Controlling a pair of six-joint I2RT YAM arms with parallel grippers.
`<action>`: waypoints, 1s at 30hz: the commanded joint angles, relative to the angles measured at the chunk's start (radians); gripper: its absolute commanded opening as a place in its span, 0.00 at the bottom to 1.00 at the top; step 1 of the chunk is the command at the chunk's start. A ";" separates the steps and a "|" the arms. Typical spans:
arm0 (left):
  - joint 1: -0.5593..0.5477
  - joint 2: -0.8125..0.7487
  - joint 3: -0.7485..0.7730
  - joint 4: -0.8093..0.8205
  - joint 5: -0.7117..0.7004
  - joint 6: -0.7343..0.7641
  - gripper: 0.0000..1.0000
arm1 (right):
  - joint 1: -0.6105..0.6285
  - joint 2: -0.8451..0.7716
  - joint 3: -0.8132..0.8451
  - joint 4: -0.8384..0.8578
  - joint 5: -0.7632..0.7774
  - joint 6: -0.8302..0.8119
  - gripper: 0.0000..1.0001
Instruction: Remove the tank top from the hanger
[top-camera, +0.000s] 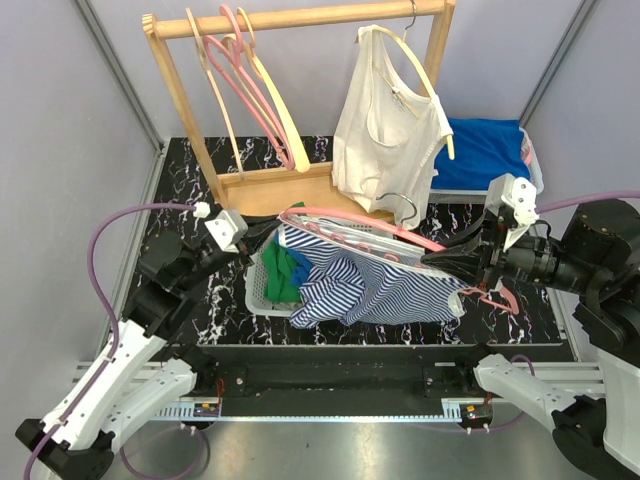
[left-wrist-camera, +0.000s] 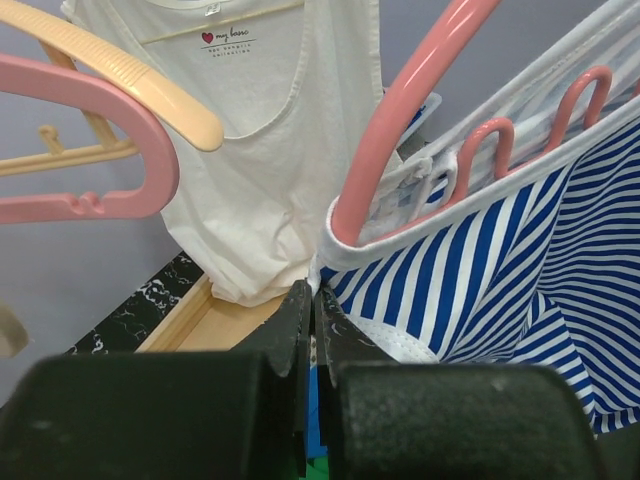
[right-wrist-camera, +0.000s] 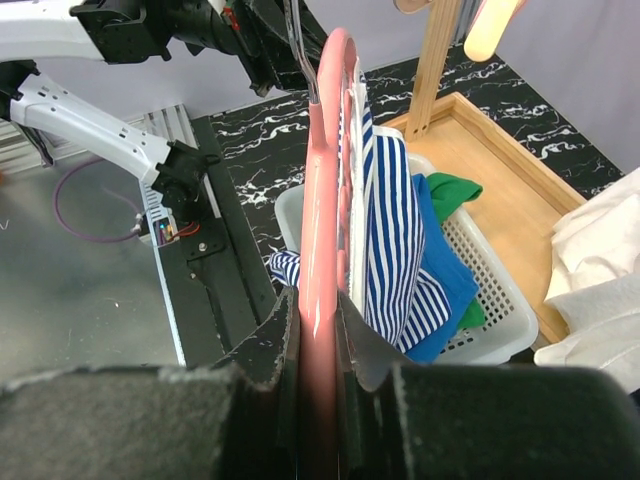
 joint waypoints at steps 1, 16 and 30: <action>0.009 -0.017 -0.050 -0.142 -0.063 0.069 0.00 | 0.005 -0.051 0.105 0.235 -0.021 -0.026 0.00; 0.010 0.000 -0.066 -0.116 0.035 0.052 0.54 | 0.005 -0.011 0.036 0.260 -0.067 -0.006 0.00; 0.010 -0.173 0.244 -0.449 0.170 0.282 0.99 | 0.005 0.125 -0.049 0.321 -0.098 -0.018 0.00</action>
